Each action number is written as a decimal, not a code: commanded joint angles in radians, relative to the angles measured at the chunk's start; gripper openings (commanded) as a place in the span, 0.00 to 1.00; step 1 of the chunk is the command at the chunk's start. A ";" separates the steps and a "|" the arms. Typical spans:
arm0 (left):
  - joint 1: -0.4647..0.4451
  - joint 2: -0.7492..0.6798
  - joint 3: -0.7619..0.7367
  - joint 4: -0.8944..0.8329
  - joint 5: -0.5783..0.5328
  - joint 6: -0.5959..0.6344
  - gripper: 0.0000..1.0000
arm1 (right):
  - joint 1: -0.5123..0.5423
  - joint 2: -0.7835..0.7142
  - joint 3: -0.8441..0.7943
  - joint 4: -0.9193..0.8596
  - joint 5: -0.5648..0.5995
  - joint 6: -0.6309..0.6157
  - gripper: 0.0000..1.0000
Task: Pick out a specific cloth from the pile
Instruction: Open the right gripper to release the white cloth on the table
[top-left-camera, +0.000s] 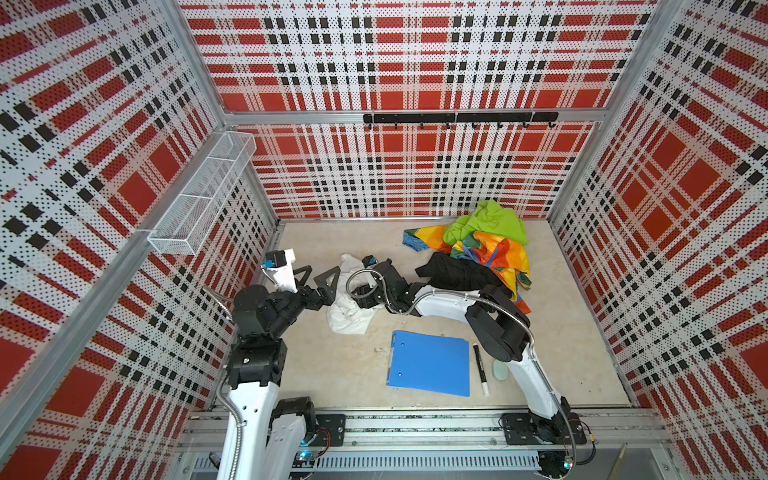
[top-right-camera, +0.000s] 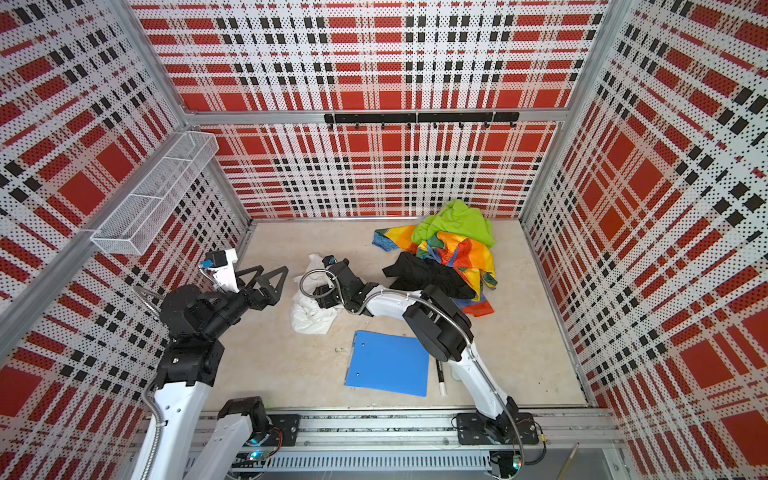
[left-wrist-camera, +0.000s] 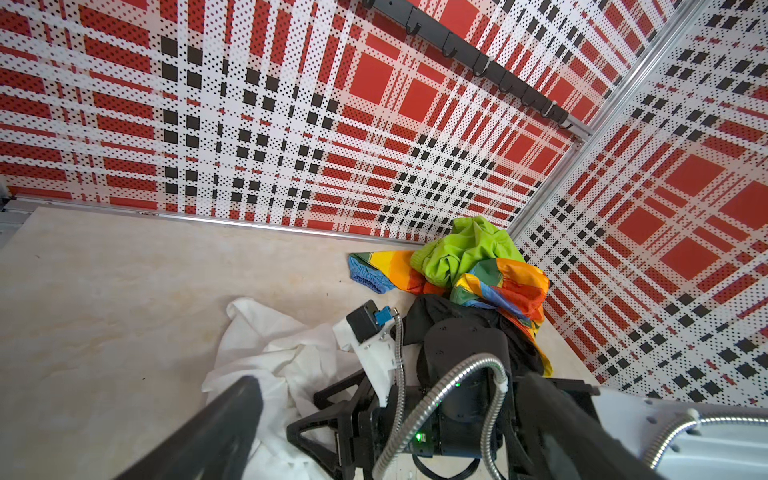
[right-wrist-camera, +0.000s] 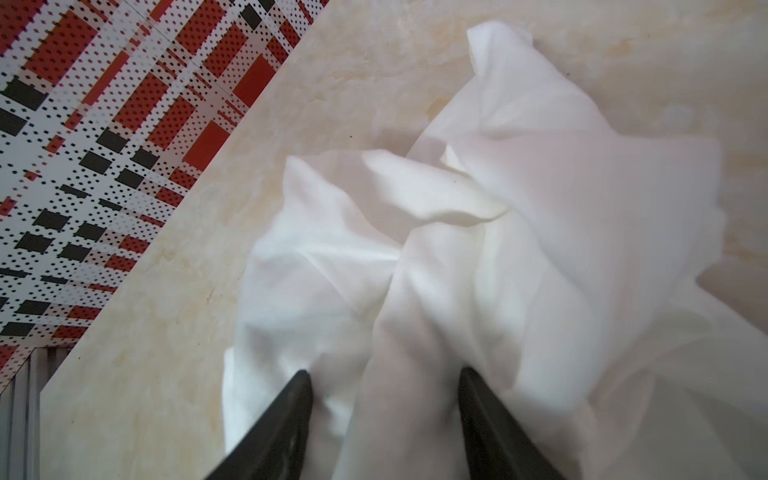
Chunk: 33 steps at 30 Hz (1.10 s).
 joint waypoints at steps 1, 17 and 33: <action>0.014 -0.001 -0.012 0.039 0.018 -0.004 0.99 | 0.002 0.072 0.039 -0.040 0.053 -0.028 0.57; 0.029 0.014 -0.014 0.049 0.029 -0.034 0.99 | 0.003 0.254 0.272 -0.266 0.267 -0.108 0.58; 0.041 0.025 -0.017 0.058 0.042 -0.043 0.99 | 0.002 0.166 0.296 -0.295 0.312 -0.167 0.60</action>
